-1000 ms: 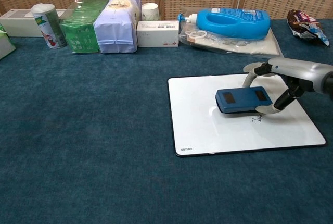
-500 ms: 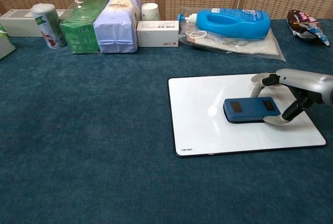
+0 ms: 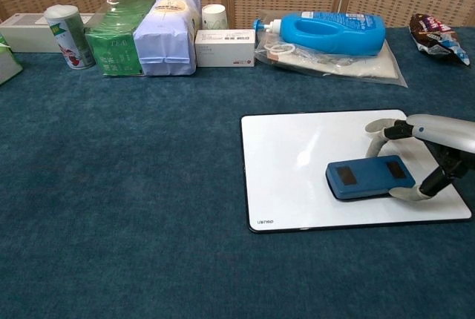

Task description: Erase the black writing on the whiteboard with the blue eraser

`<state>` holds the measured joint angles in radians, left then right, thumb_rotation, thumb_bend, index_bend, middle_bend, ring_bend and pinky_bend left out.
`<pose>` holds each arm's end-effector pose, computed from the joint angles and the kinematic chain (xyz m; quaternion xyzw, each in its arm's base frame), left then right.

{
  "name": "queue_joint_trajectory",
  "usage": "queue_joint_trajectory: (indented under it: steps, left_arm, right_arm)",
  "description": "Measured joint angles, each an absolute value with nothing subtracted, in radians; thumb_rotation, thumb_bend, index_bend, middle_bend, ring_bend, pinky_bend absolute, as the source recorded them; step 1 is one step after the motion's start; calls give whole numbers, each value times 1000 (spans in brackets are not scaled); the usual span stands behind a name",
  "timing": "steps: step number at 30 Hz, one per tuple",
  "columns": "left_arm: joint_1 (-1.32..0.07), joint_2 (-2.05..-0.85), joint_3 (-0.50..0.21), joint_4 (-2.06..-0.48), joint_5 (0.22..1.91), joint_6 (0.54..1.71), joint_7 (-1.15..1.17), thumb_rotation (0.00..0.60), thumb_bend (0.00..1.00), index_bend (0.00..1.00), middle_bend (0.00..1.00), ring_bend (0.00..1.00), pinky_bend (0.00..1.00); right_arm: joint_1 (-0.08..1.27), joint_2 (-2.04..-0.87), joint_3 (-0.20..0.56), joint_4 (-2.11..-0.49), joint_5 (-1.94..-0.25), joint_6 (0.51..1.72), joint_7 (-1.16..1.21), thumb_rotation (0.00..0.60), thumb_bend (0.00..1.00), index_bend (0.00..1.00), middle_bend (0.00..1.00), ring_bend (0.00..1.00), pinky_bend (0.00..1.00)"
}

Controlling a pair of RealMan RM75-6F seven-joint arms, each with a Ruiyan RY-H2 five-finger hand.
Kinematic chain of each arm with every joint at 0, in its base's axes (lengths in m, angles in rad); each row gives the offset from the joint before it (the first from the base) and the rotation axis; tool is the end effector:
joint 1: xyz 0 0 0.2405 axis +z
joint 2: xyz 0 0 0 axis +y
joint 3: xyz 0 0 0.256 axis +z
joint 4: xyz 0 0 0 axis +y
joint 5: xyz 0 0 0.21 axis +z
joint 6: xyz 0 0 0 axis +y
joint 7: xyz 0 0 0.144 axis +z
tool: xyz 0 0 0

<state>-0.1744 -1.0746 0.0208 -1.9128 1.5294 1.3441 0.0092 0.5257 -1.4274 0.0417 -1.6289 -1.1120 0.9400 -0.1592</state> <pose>-0.2419 0.1801 0.1213 -0.6218 -0.4798 -0.4197 0.4550 -0.2262 -0.2660 -0.0078 0.6928 -0.5323 0.3089 0.3758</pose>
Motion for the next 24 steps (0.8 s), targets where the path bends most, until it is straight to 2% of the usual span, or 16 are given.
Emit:
queue_joint_trajectory:
  steps: [8, 24]
  left_arm:
    - [-175, -1076, 20, -1921, 1530, 1345, 21, 600, 383, 169, 92, 0, 0]
    - [-162, -1069, 26, -1932, 1533, 1362, 31, 600, 383, 169, 92, 0, 0]
  right_arm:
    - [523, -1428, 46, -1607, -1123, 929, -135, 600, 303, 587, 72, 0, 0]
    - [580, -1455, 103, -1488, -1133, 848, -69, 600, 303, 587, 73, 0, 0]
